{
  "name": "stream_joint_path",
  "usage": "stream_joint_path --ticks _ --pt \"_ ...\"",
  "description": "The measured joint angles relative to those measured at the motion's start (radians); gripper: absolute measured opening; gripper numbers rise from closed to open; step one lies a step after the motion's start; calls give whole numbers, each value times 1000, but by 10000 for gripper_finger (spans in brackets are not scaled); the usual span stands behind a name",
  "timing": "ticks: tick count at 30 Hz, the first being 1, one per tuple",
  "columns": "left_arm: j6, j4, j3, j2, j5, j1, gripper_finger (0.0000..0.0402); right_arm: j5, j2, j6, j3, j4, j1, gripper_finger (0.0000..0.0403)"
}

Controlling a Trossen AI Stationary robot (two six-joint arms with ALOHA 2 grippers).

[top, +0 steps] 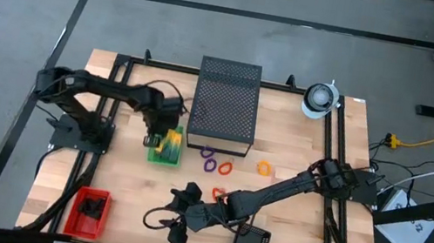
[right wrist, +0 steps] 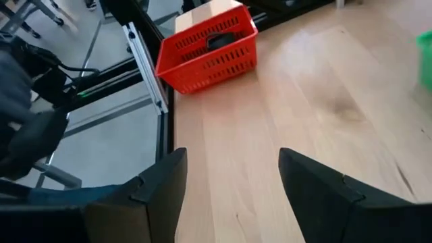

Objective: Pick & Place Office Desk Supplies
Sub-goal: Move the green bin to the top left of the table, then move the red bin to the middle left of the table

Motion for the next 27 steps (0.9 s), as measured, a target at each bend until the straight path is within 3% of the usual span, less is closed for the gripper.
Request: stream_joint_path --ticks 6,10,13,18,27 --pt "80 -3 0 0 3 155 3 1 0 4 0 -1 3 235" --pt "84 -19 0 -9 86 194 4 3 0 2 0 0 3 235" --pt "83 -52 0 -41 152 168 6 -4 0 0 0 0 3 235" --pt "50 -62 0 -142 154 84 28 -5 0 -3 0 0 -3 235" --pt "-117 -181 1 -437 177 -77 63 -5 0 -13 0 -1 -6 236"
